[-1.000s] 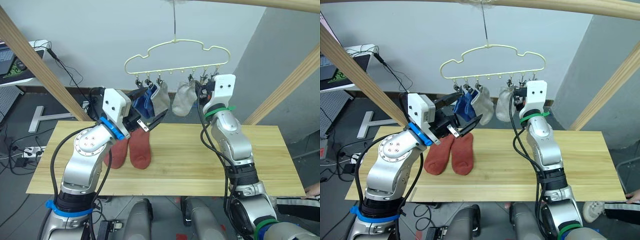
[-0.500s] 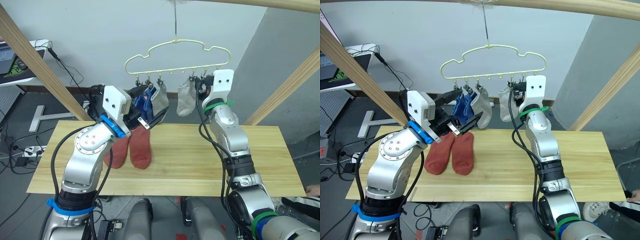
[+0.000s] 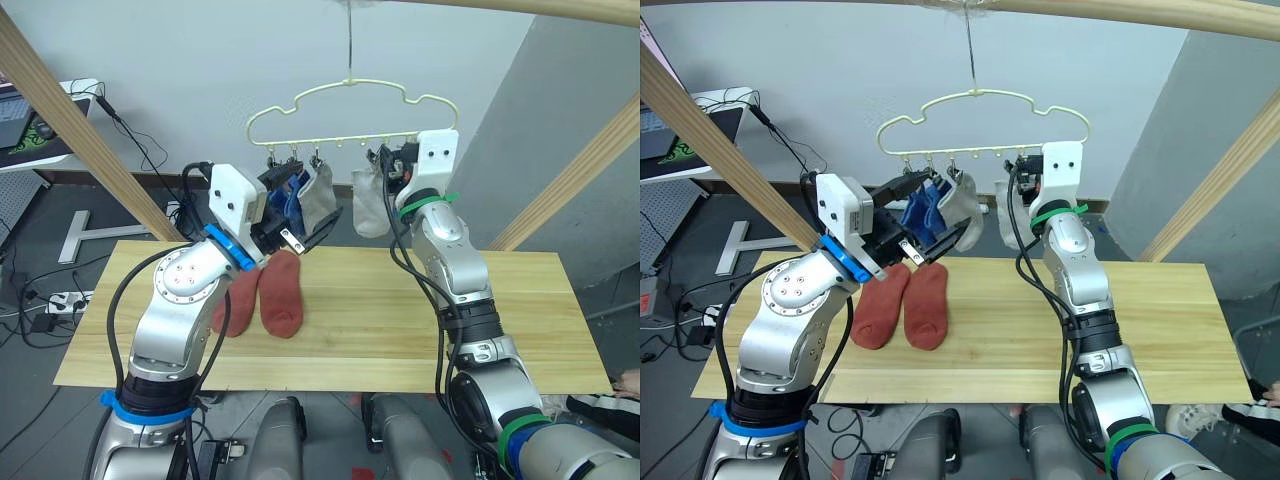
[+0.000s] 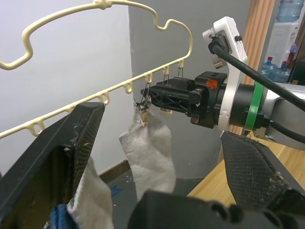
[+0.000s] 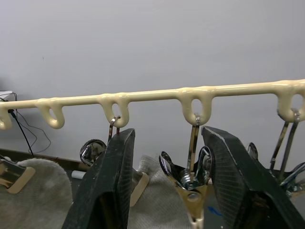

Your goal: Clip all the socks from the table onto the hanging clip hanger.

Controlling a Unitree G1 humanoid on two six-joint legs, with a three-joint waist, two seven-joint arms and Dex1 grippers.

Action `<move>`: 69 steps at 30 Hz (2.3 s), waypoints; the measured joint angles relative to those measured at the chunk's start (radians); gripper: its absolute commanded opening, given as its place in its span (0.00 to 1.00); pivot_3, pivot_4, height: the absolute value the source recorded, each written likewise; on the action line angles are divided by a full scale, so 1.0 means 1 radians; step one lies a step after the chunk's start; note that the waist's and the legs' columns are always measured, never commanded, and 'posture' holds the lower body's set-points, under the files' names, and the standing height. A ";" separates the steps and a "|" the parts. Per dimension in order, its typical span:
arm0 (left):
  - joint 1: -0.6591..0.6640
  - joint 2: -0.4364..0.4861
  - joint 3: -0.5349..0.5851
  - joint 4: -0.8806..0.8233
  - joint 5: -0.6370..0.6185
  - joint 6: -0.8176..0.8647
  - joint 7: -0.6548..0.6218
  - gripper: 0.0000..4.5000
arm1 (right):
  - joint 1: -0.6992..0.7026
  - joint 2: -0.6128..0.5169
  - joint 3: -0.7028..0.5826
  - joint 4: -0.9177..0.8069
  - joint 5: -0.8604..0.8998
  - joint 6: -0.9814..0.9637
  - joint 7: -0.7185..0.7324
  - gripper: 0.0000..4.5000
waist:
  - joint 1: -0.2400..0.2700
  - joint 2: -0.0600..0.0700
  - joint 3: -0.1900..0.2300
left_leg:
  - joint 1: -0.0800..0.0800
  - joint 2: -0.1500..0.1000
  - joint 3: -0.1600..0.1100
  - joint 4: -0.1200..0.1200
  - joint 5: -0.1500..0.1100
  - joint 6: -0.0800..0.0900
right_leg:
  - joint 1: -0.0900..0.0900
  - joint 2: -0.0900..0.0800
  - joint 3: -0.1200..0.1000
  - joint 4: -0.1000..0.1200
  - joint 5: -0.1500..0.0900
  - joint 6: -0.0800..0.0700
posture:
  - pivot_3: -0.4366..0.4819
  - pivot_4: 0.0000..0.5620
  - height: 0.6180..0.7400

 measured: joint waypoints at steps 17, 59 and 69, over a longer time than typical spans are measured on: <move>-0.005 -0.004 -0.001 0.000 -0.001 -0.013 0.001 1.00 | -0.002 0.009 -0.007 0.005 0.001 0.000 0.012 0.22 | 0.000 0.000 0.000 | 0.000 0.000 0.000 0.000 0.000 0.000 | 0.000 0.000 0.000 0.000 0.000 -0.001 | 0.51 0.51 1.00; 0.047 -0.135 -0.087 0.845 0.268 -0.159 0.254 1.00 | 0.030 -0.068 -0.039 -0.152 0.044 0.223 0.112 0.00 | -0.003 0.000 0.000 | 0.005 0.000 0.002 0.000 0.000 0.000 | 0.002 -0.001 0.001 0.003 -0.001 0.001 | 0.39 0.55 1.00; 0.087 -0.172 -0.086 0.804 0.237 -0.118 0.198 0.51 | 0.038 -0.042 -0.079 -0.212 0.086 0.309 0.070 0.00 | -0.004 0.000 0.000 | 0.006 0.001 0.002 0.000 0.000 0.000 | 0.003 -0.002 0.001 0.004 -0.001 0.001 | 0.39 0.54 1.00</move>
